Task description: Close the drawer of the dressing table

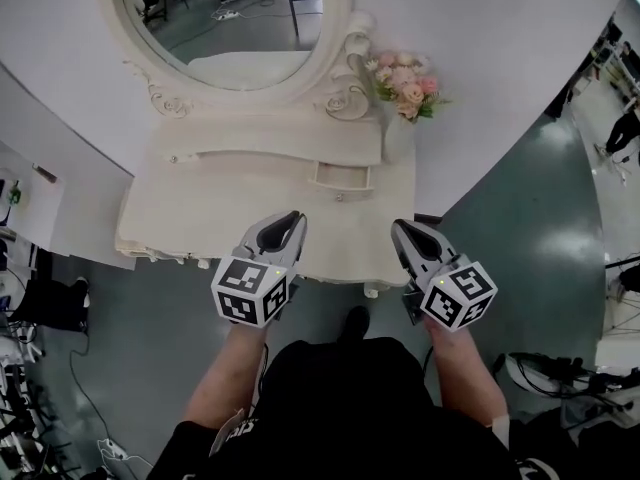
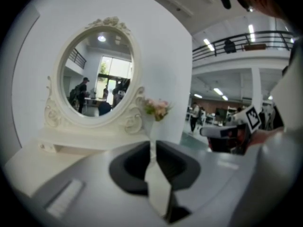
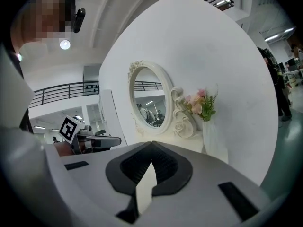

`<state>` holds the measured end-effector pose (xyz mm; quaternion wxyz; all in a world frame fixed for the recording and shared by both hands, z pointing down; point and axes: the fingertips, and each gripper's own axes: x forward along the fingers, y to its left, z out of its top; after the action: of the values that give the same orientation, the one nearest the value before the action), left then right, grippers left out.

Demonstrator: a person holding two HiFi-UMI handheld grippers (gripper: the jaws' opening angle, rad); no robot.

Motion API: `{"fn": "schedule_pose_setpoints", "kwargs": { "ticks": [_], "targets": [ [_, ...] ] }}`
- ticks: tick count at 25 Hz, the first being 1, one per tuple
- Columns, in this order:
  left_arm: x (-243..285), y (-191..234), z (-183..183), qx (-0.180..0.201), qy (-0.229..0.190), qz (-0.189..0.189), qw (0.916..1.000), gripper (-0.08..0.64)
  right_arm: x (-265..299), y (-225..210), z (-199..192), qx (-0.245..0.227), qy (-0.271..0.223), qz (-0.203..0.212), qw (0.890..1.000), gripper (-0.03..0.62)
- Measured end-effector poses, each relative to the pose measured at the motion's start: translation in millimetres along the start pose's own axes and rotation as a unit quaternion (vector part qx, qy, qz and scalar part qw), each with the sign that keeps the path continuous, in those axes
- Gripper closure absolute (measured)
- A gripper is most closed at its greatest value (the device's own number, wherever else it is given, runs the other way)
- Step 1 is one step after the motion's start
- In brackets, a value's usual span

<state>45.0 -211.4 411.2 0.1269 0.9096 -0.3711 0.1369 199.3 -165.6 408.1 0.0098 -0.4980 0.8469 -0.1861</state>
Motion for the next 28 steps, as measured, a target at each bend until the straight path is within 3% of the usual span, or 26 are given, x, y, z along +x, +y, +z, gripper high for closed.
{"fn": "schedule_pose_setpoints", "kwargs": {
  "ticks": [7,14,22,28],
  "targets": [
    [18,13,2,-0.002,0.017,-0.013,0.9998,0.486,29,-5,1,0.002,0.02,0.002,1.0,0.597],
    [40,21,-7,0.003,0.028,-0.055,0.9981,0.469,52,-6,7,-0.004,0.027,-0.025,0.999,0.597],
    [64,28,-33,0.001,0.059,-0.073,0.9956,0.448,69,-9,-20,0.008,0.056,-0.035,0.998,0.597],
    [70,46,-45,-0.012,0.065,-0.062,0.9959,0.448,91,-12,-42,0.013,0.077,-0.033,0.996,0.597]
  ]
}}
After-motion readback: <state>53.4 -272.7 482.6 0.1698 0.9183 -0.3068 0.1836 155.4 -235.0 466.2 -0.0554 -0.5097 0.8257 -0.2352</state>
